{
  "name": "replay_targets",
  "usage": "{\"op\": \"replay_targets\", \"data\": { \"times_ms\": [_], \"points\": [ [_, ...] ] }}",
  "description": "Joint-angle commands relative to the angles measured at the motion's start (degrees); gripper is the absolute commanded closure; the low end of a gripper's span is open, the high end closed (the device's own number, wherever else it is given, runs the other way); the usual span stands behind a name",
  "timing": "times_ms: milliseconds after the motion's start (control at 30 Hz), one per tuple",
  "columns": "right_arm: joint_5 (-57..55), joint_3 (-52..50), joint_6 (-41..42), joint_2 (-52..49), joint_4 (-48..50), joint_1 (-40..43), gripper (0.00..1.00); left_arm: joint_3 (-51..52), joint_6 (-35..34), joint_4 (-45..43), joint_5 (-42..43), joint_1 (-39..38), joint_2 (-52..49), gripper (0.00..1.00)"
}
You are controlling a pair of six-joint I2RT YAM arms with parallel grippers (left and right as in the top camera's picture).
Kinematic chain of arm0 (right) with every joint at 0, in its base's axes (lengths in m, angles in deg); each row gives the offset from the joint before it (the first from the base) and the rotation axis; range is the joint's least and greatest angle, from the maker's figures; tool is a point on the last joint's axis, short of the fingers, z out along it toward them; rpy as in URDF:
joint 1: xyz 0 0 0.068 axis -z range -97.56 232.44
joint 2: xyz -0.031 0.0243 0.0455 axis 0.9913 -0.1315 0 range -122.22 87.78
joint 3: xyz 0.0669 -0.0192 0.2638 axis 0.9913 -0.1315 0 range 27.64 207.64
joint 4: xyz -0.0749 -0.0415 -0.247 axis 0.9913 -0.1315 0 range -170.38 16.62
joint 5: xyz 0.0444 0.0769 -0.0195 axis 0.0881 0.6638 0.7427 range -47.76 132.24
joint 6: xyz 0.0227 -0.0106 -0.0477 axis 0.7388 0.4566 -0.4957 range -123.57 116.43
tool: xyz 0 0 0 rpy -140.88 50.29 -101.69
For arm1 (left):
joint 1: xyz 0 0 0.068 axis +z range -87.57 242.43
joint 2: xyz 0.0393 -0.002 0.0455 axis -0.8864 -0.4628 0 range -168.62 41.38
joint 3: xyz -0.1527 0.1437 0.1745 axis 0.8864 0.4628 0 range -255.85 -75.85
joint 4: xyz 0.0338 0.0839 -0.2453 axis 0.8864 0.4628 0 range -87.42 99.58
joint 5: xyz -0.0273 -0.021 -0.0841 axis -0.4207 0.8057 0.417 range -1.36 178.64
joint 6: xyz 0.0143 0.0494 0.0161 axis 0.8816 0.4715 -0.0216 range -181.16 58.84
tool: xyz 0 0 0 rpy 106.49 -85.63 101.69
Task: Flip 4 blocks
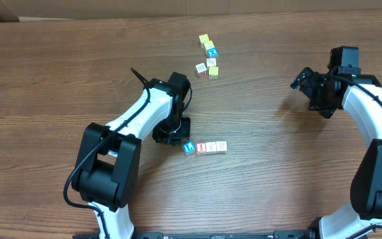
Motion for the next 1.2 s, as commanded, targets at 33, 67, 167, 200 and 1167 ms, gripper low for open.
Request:
{"op": "replay_targets", "data": {
  "times_ms": [33,67,167,200,1167],
  "points": [
    [0.3,1.0,-0.2,-0.1,0.2,-0.1,0.0,0.4,-1.0,-1.5,5.1,-0.2,-0.1,0.95],
    [0.3,1.0,-0.2,-0.1,0.2,-0.1,0.0,0.4,-1.0,-1.7,5.6,-0.2,-0.1,0.95],
    [0.3,1.0,-0.2,-0.1,0.2,-0.1,0.0,0.4,-1.0,-1.8,6.5,-0.2,-0.1,0.94],
    [0.3,1.0,-0.2,-0.1,0.2,-0.1,0.0,0.4,-1.0,-1.8,6.5,-0.2,-0.1,0.94],
    [0.3,1.0,-0.2,-0.1,0.2,-0.1,0.0,0.5,-0.9,4.7,0.3,-0.3,-0.1,0.96]
  ]
}}
